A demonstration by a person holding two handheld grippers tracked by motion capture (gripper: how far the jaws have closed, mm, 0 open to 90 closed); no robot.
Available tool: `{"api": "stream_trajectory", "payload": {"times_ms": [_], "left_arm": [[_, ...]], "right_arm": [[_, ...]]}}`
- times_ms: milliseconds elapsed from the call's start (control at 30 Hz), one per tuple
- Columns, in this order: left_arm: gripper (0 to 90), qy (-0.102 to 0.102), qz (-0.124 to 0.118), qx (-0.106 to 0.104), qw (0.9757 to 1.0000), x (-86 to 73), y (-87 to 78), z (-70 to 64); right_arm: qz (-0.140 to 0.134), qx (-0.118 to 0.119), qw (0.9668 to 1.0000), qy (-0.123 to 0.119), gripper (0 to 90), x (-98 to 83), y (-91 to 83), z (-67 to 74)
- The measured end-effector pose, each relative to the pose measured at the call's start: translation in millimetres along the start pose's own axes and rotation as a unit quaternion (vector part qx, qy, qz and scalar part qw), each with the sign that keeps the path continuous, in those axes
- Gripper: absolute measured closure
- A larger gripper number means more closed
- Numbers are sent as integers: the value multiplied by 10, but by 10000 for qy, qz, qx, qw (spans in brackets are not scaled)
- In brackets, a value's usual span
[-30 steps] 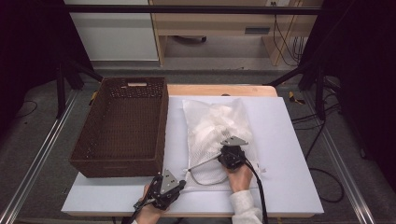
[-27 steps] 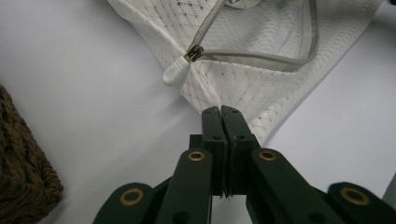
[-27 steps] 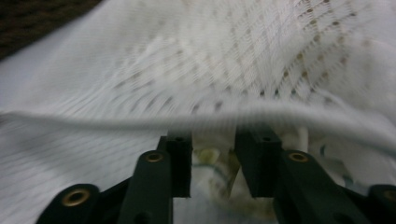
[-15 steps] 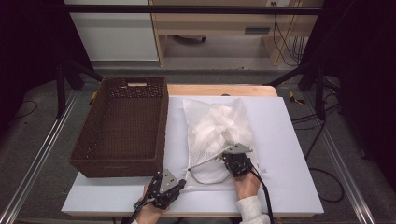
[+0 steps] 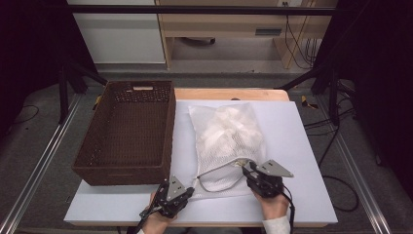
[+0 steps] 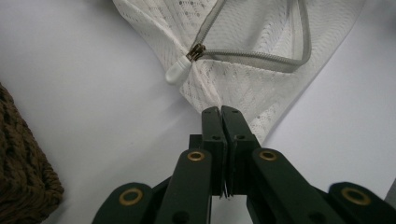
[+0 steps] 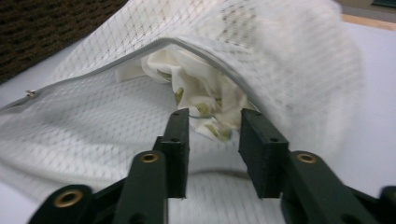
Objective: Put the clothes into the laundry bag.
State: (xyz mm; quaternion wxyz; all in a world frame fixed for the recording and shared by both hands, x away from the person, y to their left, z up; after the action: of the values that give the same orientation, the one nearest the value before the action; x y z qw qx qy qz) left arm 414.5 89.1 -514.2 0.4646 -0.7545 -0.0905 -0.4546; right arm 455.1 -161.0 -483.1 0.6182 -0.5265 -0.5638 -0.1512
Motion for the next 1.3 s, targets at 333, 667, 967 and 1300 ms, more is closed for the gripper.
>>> {"api": "stream_trajectory", "payload": {"times_ms": [333, 667, 967, 1300], "left_arm": [[875, -120, 1, -46, 9999, 10, 36, 22], [875, -143, 68, 5, 9999, -17, 37, 46], [588, -359, -205, 170, 9990, 61, 16, 93], [593, -538, 87, 231, 9982, 93, 247, 164]], "right_arm": [[429, -528, 9977, 76, 878, -129, 221, -298], [593, 248, 9979, -16, 894, -338, -184, -68], [42, 340, 9993, 144, 459, -338, -306, -142], [866, -174, 9938, 674, 540, -687, -141, -425]]}}
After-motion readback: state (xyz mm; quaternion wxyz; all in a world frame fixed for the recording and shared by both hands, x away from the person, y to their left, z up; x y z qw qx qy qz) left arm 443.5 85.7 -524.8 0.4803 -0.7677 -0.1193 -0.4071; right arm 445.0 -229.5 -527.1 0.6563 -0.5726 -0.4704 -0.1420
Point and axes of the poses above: each handheld gripper's, and its own axes: y roughly forward along the jaws, x roughly out of its top, z roughly to its left, the point moved 6 cm from there along y, roughly forward along the jaws, and after that the axes turned 12 degrees about -y, right-handed, at the moved point
